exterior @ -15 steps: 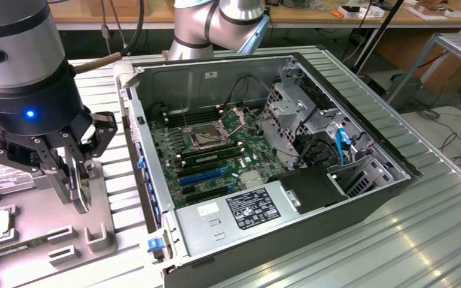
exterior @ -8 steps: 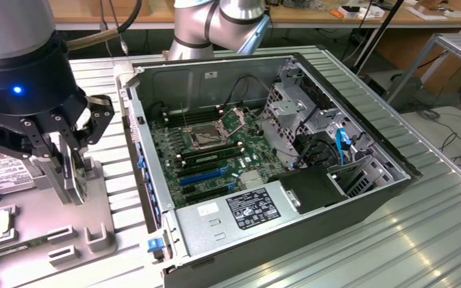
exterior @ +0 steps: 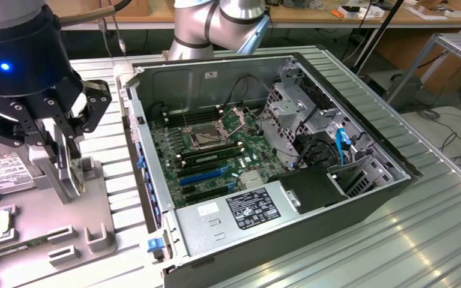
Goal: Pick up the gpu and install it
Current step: 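Pick up the gpu and move the gpu toward the slot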
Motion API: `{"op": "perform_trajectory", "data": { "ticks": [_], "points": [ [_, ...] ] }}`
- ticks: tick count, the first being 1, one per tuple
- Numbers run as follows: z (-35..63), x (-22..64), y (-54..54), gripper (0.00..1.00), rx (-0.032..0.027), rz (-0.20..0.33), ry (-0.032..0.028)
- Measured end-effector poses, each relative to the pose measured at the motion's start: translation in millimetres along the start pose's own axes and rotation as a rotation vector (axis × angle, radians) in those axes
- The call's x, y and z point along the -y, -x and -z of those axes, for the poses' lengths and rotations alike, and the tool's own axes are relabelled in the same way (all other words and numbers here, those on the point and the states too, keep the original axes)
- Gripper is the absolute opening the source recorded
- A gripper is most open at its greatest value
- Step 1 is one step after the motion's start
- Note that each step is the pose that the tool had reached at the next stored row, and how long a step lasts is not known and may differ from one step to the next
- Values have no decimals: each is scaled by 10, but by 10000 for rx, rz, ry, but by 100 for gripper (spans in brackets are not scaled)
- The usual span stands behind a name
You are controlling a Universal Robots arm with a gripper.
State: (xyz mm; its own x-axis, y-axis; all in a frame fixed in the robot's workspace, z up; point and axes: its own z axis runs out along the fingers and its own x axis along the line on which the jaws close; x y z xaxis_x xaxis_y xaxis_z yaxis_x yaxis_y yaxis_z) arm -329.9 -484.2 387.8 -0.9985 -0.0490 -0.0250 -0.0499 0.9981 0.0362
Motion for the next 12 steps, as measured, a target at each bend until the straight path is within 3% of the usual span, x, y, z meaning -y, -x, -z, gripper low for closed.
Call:
{"op": "perform_trajectory", "data": {
  "ticks": [2,12],
  "points": [
    [37,-1,1,27,1,0,1],
    [37,0,37,27,1,0,0]
  ]
}}
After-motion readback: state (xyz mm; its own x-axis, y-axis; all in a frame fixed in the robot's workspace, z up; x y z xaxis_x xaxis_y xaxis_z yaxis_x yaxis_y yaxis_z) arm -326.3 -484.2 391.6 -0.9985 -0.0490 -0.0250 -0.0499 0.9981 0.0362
